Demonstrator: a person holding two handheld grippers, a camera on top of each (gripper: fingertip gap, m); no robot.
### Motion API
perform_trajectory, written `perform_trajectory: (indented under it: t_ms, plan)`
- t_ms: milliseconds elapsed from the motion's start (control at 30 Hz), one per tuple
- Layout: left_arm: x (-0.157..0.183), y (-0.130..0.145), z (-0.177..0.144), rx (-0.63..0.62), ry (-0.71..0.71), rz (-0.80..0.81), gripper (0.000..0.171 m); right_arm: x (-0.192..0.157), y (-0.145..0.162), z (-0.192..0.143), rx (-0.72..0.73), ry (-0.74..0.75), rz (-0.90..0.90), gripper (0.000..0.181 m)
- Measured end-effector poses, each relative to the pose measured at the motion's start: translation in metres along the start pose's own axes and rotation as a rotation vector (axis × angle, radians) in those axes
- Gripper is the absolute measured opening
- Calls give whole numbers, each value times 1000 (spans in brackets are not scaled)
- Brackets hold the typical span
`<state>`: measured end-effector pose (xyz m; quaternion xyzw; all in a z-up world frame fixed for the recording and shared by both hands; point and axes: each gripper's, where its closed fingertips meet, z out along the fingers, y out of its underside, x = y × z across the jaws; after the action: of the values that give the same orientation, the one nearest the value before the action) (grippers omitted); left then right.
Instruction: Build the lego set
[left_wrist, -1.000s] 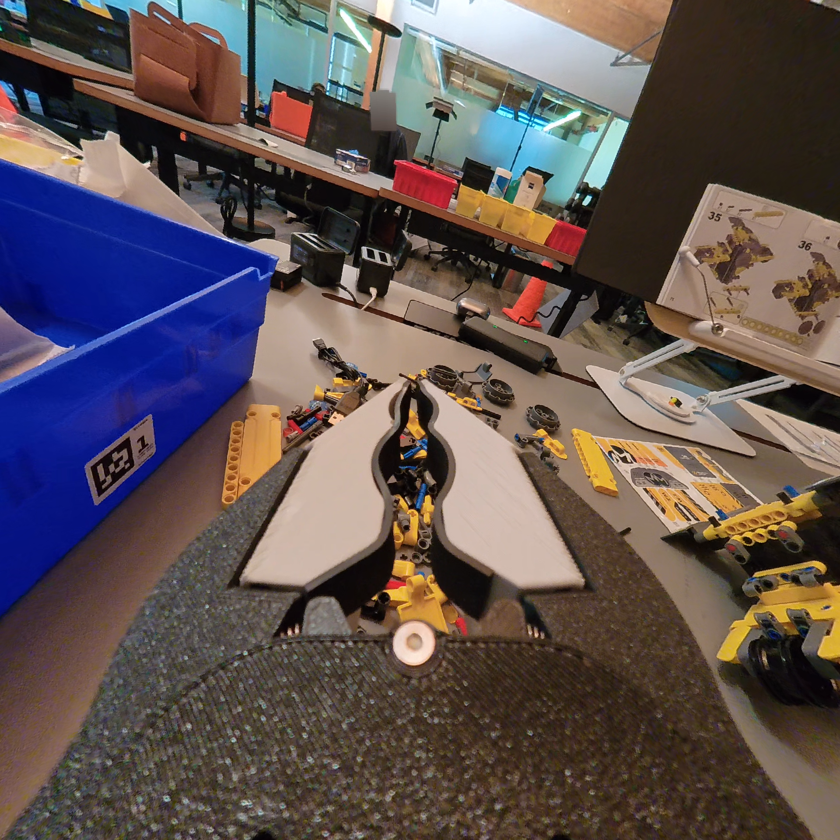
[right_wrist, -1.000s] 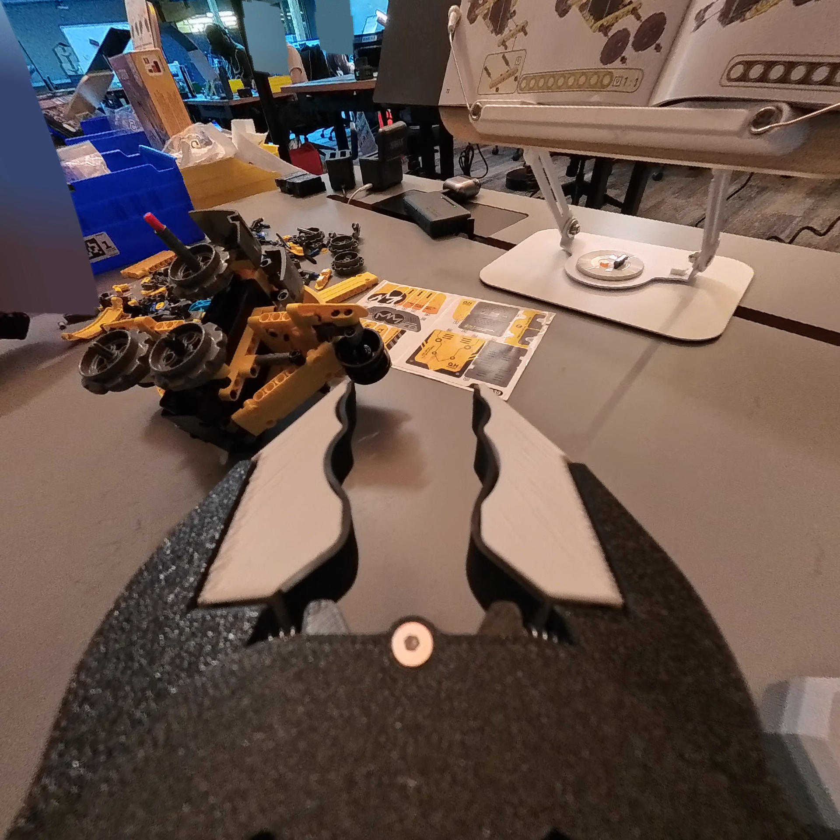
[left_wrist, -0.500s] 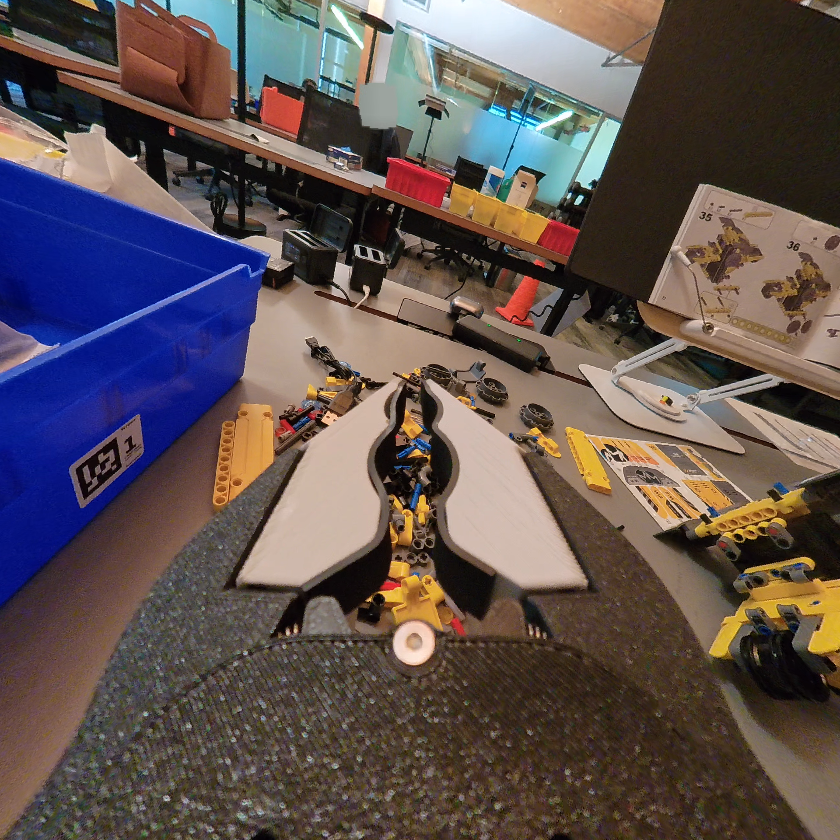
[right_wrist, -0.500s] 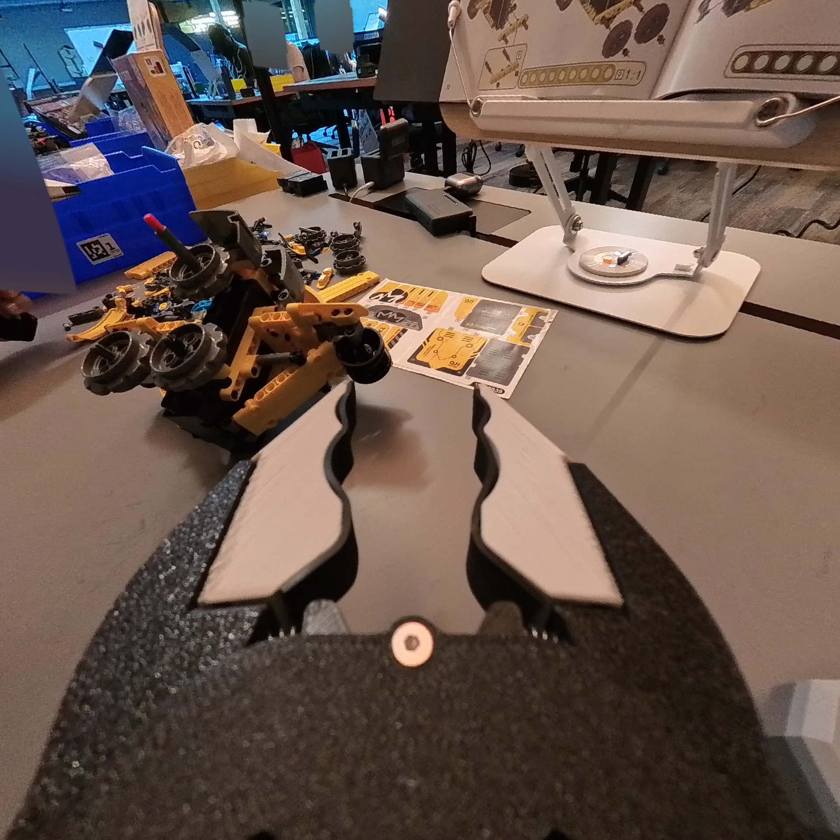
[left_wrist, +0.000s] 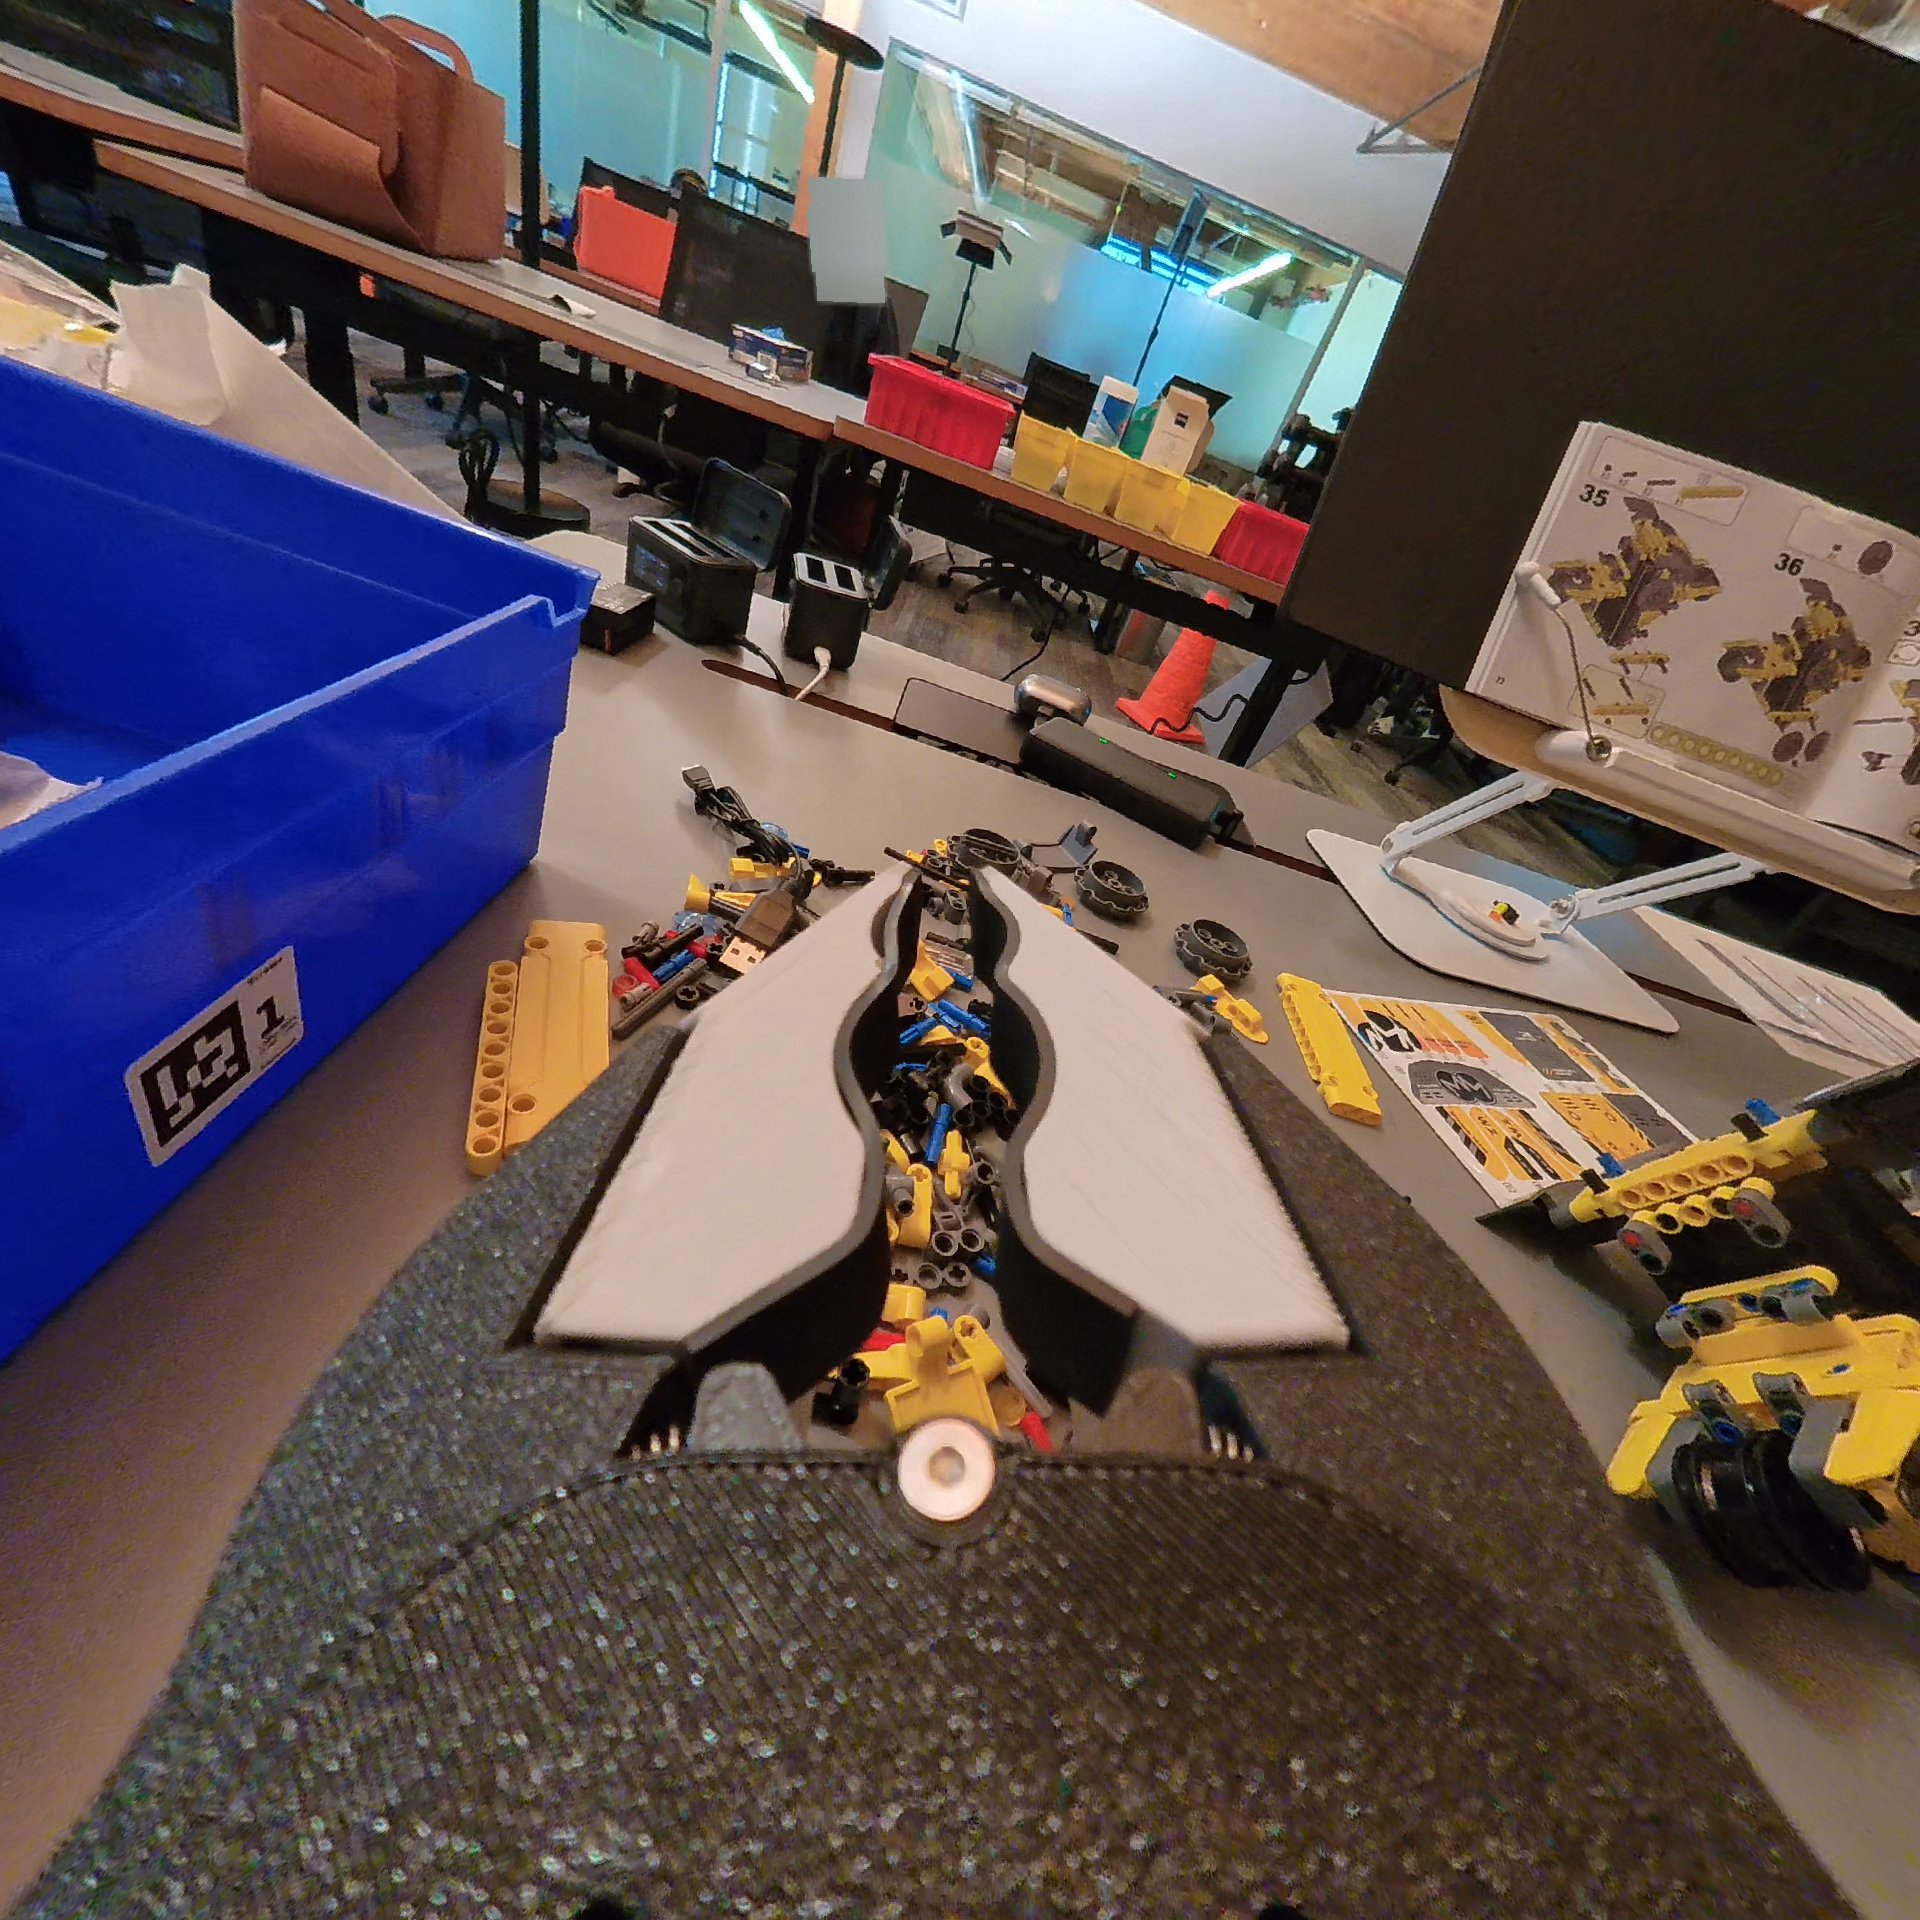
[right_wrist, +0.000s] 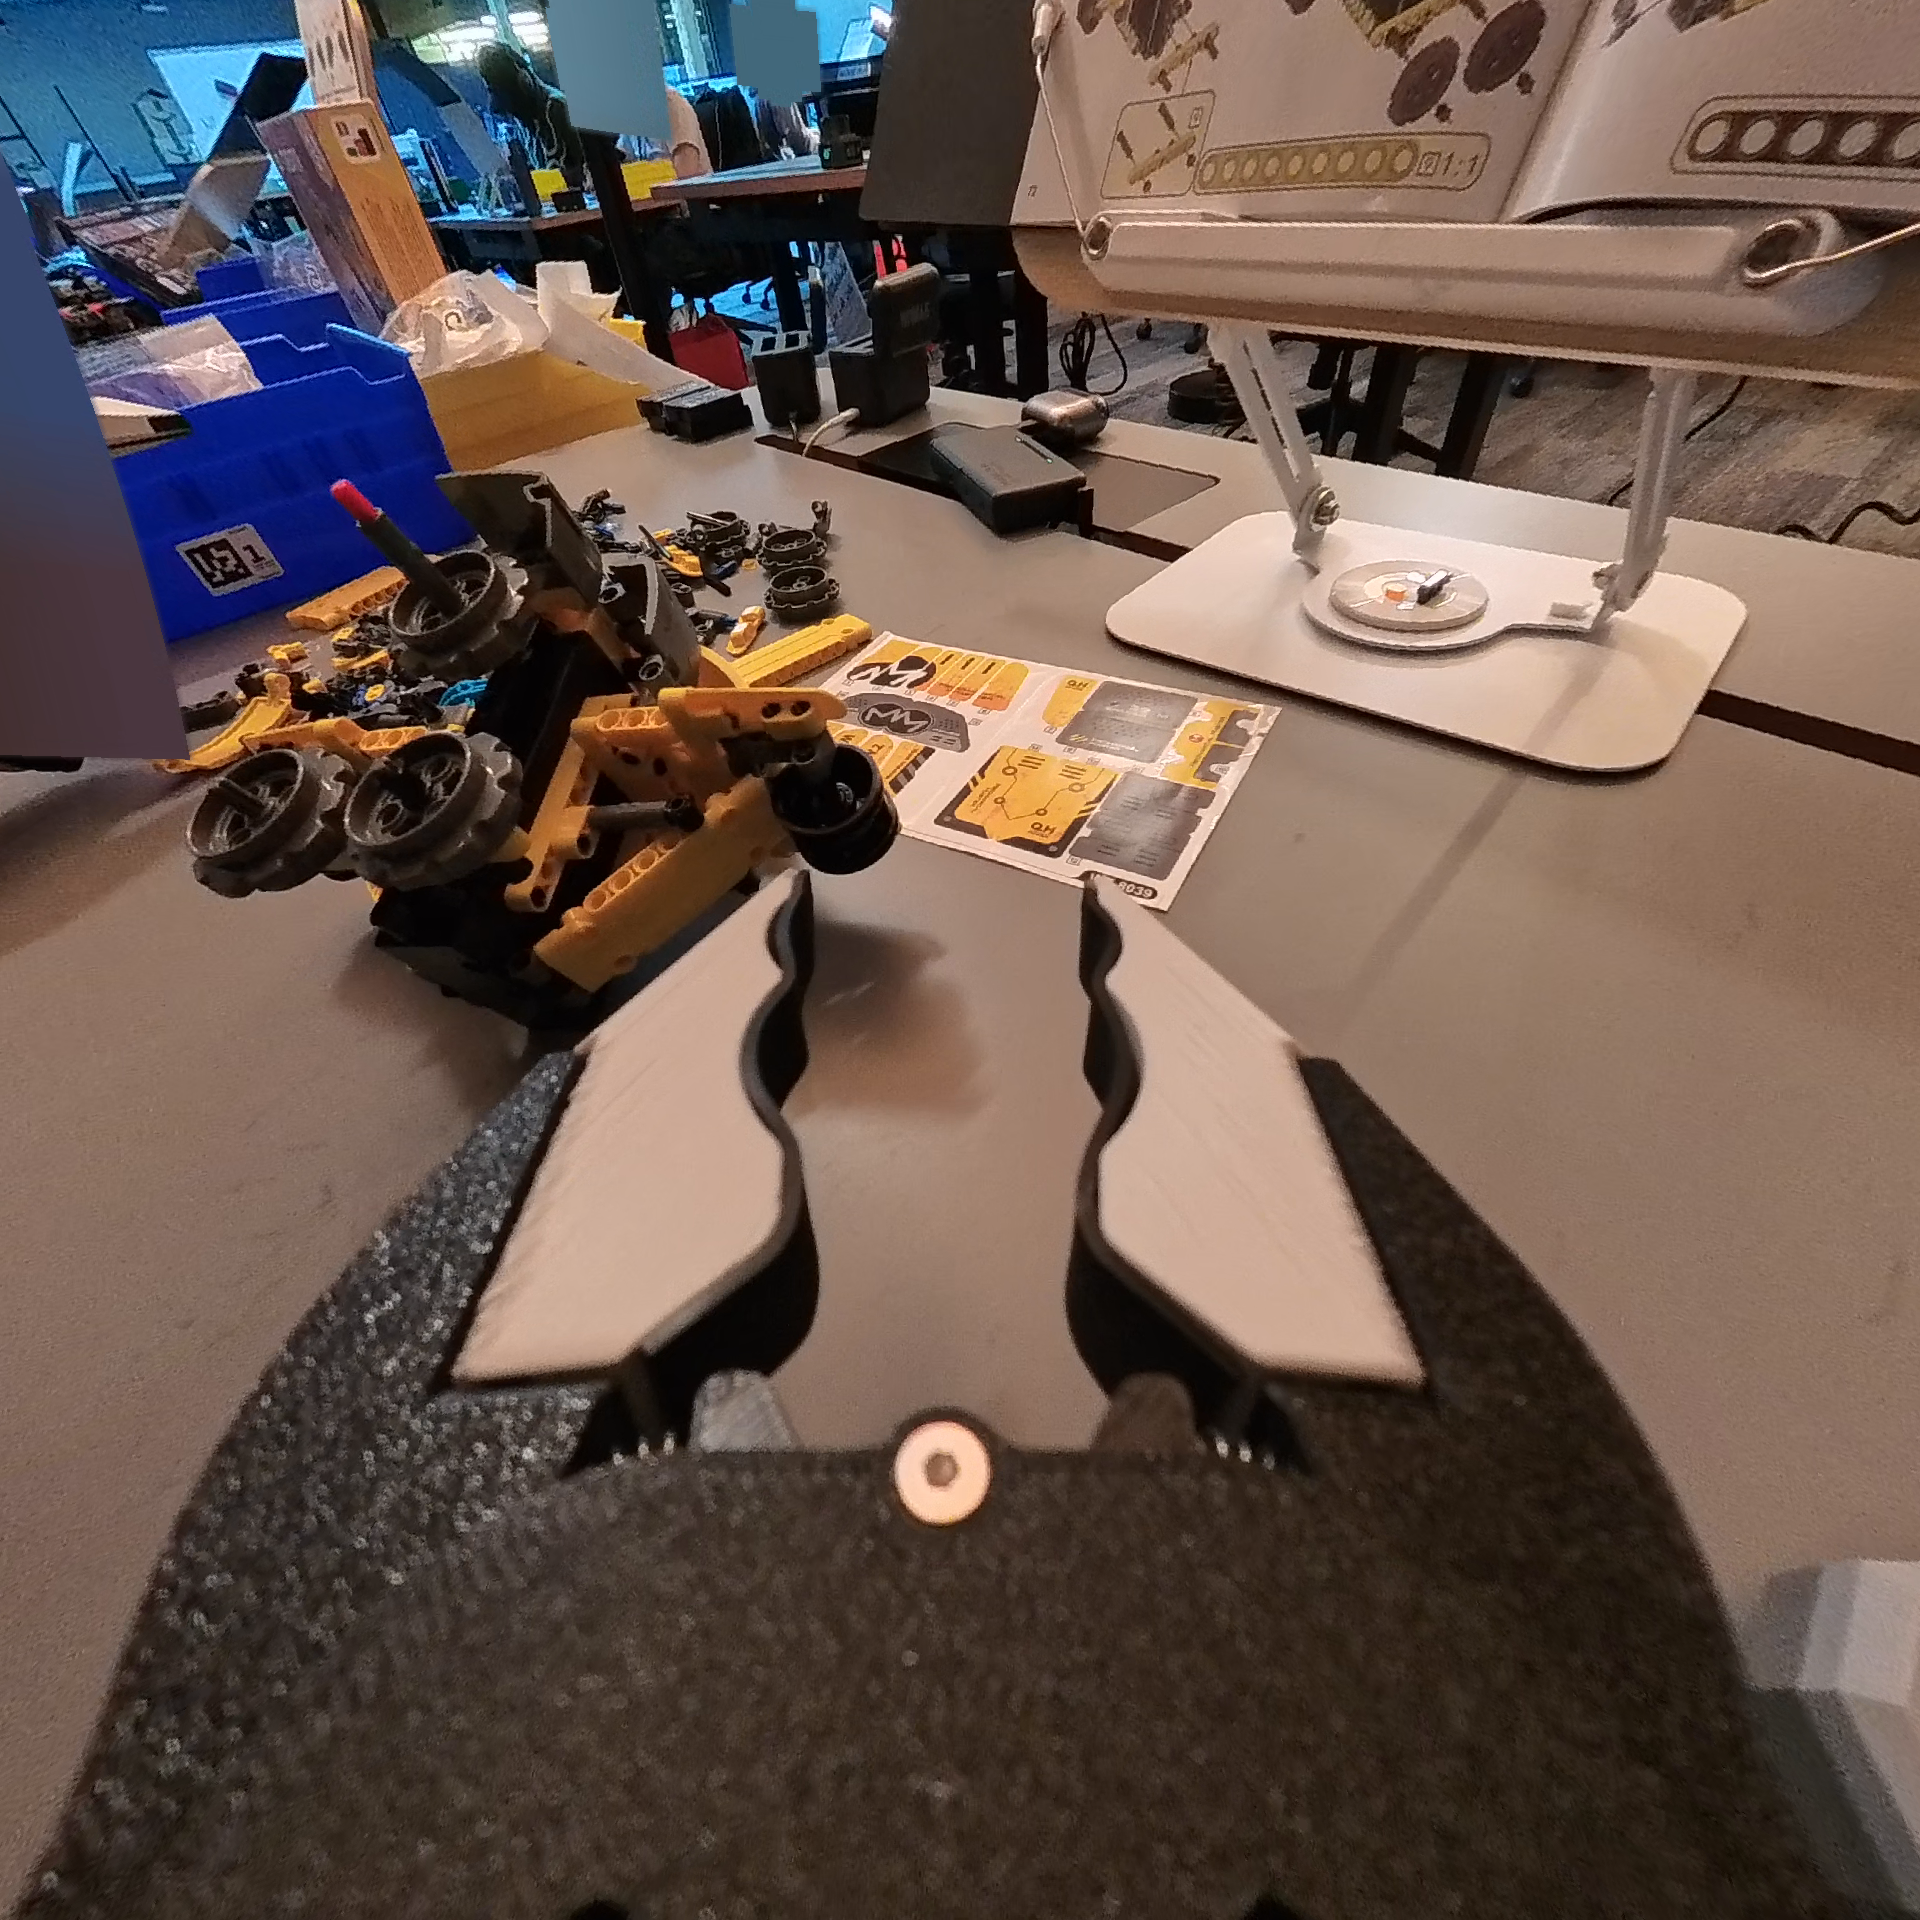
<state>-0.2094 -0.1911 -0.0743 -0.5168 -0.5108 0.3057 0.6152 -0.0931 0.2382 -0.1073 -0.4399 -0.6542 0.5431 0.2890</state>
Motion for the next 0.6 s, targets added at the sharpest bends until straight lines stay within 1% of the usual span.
perform_trajectory:
  t_ms: [167, 267, 300, 333, 400, 433, 533, 600]
  plan:
    - [1, 1, 1, -8, 6, -2, 7, 0, 0, 0, -2, -1, 0, 50]
    - [2, 7, 4, -37, 10, 6, 8, 0, 0, 0, -3, -1, 2, 50]
    - [2, 14, 8, -82, 7, 26, 4, 0, 0, 0, -3, -1, 3, 50]
    - [2, 29, 14, -173, -4, 63, 1, 0, 1, 0, -4, -2, 5, 50]
    - [2, 57, 24, -365, -32, 138, 6, 1, 1, 0, -5, -2, 14, 51]
    - [5, 65, 29, -433, -31, 180, 9, 2, 1, 0, -4, -2, 20, 51]
    - [5, 71, 44, -530, -77, 335, 12, 3, -1, -2, 11, -3, 31, 51]
    - [4, 77, 52, -597, -86, 403, 8, 3, -2, -2, 17, -2, 27, 51]
